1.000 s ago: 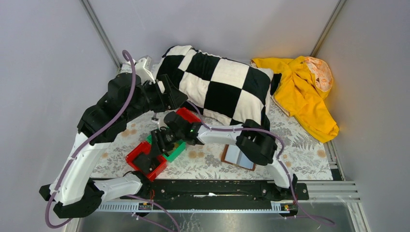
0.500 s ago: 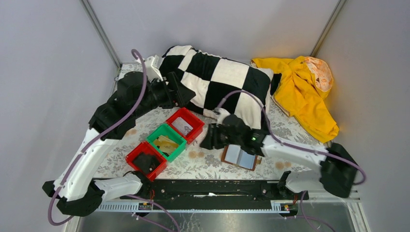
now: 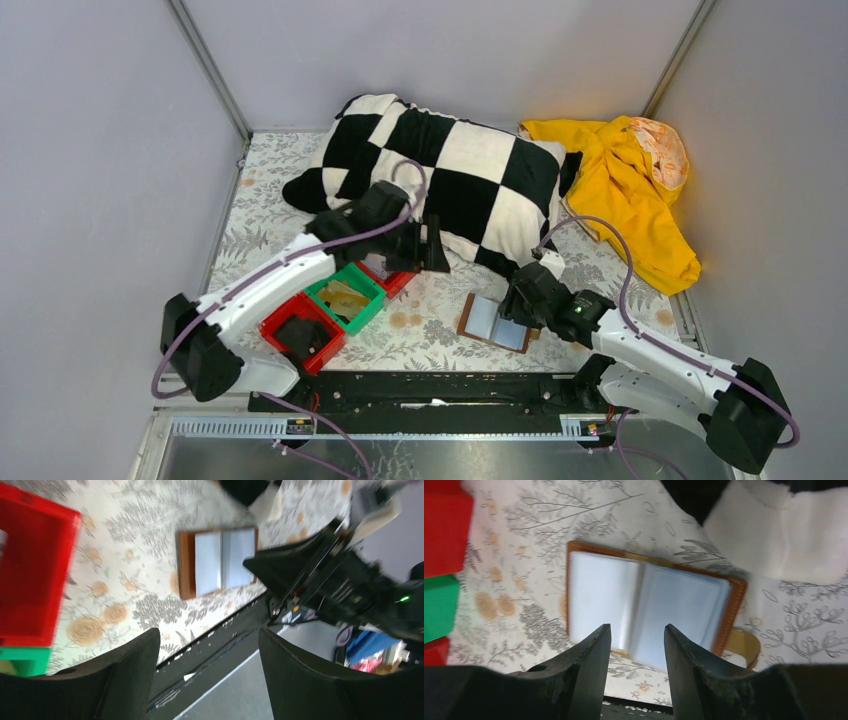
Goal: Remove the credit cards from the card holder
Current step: Reset both arms
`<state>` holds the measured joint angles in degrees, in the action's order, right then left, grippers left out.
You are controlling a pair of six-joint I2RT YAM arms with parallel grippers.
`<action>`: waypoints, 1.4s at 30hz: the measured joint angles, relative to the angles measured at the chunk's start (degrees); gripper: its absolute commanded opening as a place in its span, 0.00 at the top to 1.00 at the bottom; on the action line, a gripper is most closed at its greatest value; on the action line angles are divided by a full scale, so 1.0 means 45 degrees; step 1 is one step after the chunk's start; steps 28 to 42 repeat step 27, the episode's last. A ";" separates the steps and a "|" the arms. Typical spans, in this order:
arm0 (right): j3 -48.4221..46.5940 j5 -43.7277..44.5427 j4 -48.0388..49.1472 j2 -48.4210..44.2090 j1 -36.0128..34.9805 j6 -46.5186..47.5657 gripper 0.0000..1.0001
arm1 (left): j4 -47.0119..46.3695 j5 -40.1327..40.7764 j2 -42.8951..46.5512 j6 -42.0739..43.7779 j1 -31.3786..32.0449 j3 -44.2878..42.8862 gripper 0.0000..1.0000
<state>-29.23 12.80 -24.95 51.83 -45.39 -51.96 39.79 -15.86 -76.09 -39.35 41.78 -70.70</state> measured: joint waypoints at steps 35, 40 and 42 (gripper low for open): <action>-0.4629 0.8471 -0.7043 -0.2574 0.0209 -0.0758 0.00 | -0.1462 0.2647 -0.0583 -0.0223 0.1603 0.1530 0.23; -0.4629 0.8471 -0.7043 -0.2574 0.0209 -0.0758 0.00 | -0.1462 0.2647 -0.0583 -0.0223 0.1603 0.1530 0.23; -0.4629 0.8471 -0.7043 -0.2574 0.0209 -0.0758 0.00 | -0.1462 0.2647 -0.0583 -0.0223 0.1603 0.1530 0.23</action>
